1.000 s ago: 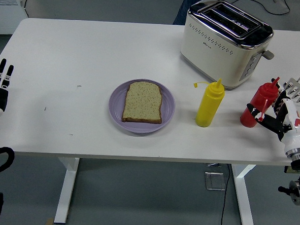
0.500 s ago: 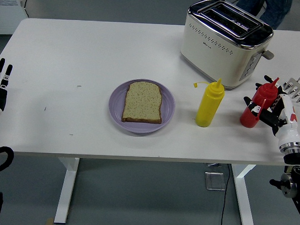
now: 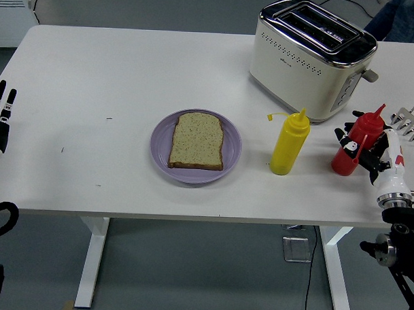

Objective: Pick up the cup,pour liquid into bread,place the cup on the desk

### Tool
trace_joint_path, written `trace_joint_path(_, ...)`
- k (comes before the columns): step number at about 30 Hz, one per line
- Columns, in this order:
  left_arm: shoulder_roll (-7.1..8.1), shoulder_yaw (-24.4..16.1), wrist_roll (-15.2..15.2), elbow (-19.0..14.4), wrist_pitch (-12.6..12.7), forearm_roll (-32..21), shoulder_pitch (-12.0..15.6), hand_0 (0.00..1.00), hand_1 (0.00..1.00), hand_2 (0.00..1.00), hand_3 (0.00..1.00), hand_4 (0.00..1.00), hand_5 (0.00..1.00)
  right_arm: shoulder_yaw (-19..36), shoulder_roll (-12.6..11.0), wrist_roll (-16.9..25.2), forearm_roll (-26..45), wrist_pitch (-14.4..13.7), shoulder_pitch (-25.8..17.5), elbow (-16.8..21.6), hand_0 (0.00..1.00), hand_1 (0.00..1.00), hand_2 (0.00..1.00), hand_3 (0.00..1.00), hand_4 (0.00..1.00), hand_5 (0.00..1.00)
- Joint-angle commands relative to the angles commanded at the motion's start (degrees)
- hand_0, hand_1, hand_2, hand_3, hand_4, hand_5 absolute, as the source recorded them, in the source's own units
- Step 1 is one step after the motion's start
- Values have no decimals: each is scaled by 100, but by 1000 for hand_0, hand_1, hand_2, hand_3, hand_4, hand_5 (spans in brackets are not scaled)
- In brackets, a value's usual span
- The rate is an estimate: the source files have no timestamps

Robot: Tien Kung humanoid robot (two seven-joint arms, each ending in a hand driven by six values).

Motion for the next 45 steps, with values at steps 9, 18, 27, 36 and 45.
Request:
trace_joint_path(9, -2, -13, -2, -1, 2, 0, 3, 788, 743, 743, 699, 513, 989, -79, 14, 245, 321, -309, 44, -25, 199, 187, 288, 335, 852, 125)
trace_joint_path(18, -6, -15, -2, -1, 2, 0, 5, 788, 742, 742, 698, 513, 988, -72, 3, 326, 490, -370, 40, 22, 157, 164, 291, 340, 792, 101)
trace_joint_path(27, -5, -32, -3, -5, 2, 2, -3, 788, 741, 741, 699, 512, 990, 204, -100, 190, 356, -494, 55, 370, 114, 160, 294, 348, 673, 38)
trace_joint_path(36, -5, -33, -4, -9, 2, 2, -6, 787, 741, 741, 698, 514, 992, 700, -433, -399, -815, -703, 268, 1109, 111, 164, 294, 349, 659, 28)
trace_joint_path(45, -9, -36, -6, -8, 1, 4, 7, 785, 740, 740, 698, 514, 994, 589, -818, -1099, -2443, -786, 847, 1451, 116, 176, 297, 359, 641, 2)
